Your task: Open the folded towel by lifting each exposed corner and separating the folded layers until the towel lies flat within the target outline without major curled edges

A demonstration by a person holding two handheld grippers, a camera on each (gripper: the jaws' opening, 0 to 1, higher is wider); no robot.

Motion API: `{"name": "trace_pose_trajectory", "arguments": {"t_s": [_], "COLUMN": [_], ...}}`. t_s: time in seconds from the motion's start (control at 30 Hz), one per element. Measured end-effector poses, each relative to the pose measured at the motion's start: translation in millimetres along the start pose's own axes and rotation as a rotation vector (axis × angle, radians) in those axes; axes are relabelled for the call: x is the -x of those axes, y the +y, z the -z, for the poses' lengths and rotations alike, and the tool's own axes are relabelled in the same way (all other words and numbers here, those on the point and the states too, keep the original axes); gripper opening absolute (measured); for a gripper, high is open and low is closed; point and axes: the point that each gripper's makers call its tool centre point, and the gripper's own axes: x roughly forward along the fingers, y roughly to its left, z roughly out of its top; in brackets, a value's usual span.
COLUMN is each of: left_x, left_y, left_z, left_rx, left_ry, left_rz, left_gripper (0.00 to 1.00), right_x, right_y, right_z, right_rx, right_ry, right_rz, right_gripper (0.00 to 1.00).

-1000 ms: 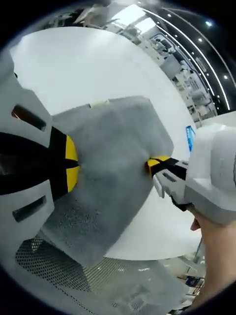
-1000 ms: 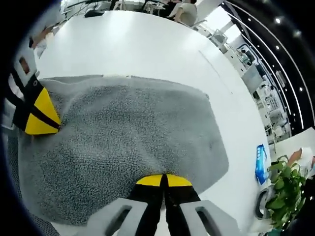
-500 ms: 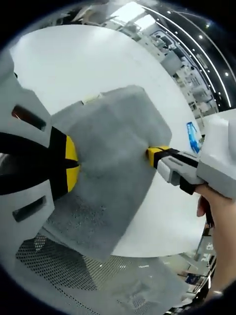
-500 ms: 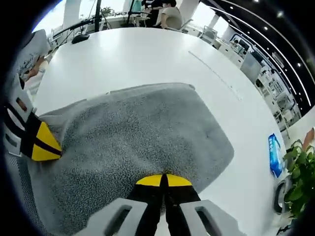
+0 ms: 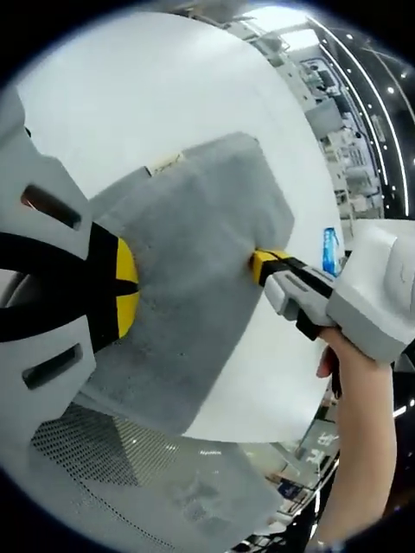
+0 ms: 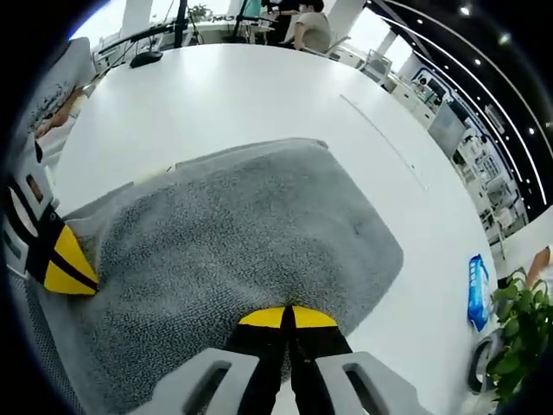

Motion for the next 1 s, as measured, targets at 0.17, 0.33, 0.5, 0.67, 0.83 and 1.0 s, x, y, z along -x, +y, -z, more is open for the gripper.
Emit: {"name": "trace_pose_trajectory", "arguments": {"t_s": [0.17,0.33,0.5,0.67,0.83,1.0], "left_x": [0,1,9,9,15,24], "left_y": [0.0,-0.1,-5.3,-2.3,-0.5,43.9], "left_z": [-0.9,0.0,6.2,5.9,-4.2,-24.6], "left_rx": [0.033,0.048,0.027,0.11,0.103,0.245], "left_ry": [-0.01,-0.038,-0.017,-0.055,-0.084,-0.242], "left_rz": [-0.002,0.001,0.014,0.048,0.016,-0.149], "left_gripper": [0.01,0.01,0.0,0.0,0.04,0.12], "right_x": [3,3,2,6,30,69], "right_y": [0,-2,0,1,5,31], "right_z": [0.6,-1.7,-3.7,-6.1,-18.8,-42.8], "right_rx": [-0.032,-0.06,-0.053,0.007,-0.254,-0.288], "right_ry": [-0.011,-0.121,-0.127,-0.181,-0.335,-0.509], "right_rz": [-0.005,0.07,0.103,0.163,0.105,0.019], "right_gripper": [0.0,0.0,0.0,0.0,0.05,0.04]}}
